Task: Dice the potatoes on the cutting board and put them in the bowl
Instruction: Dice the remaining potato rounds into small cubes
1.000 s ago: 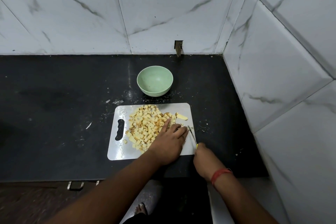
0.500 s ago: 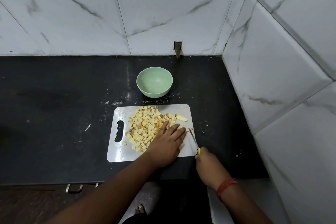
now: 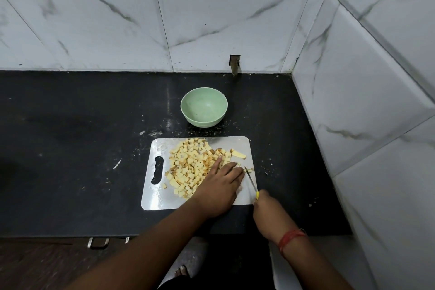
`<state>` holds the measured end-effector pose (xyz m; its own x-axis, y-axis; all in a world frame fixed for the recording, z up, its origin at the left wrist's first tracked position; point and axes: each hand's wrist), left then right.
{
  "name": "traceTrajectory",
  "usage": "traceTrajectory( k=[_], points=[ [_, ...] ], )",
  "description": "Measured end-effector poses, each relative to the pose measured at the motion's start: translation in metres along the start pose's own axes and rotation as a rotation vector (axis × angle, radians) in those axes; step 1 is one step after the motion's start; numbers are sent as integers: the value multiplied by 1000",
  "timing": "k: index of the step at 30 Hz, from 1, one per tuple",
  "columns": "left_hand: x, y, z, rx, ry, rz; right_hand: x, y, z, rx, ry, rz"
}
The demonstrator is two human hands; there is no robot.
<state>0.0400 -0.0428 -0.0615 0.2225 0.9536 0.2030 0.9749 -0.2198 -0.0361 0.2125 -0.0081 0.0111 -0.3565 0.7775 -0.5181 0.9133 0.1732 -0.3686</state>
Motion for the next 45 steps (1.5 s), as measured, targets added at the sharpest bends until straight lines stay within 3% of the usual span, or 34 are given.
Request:
traceTrajectory(
  k=[9,14,19,23,26,33,45],
  points=[
    [1,1,0,25,17,-2,5,-4,-2,-17,-69,59],
    [1,5,-2,45,-11,-19,-4,12,6,-15,-56,-3],
    [1,7,-4,46,1,-39,-16,29,1,175,-144,-4],
    [4,5,-11,16,23,-77,-29,31,-6,697,-283,126],
    [12,7,-14,0,28,-19,-34,30,-14,882,-252,138],
    [30,14,-12,22,-156,134,-31,34,-28,1082,-144,125],
    [20,-7,-26,48,-198,-61,-26,34,-28,1044,-160,69]
  ],
)
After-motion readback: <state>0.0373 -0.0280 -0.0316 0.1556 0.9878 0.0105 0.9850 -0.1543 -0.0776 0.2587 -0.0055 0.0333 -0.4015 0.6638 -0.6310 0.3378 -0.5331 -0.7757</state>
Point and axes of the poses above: each hand's wrist, its own x-axis towards the middle knuckle, its own z-axis out of the palm, y = z × x, and after that the axes turned 1 degree about x, right-handed
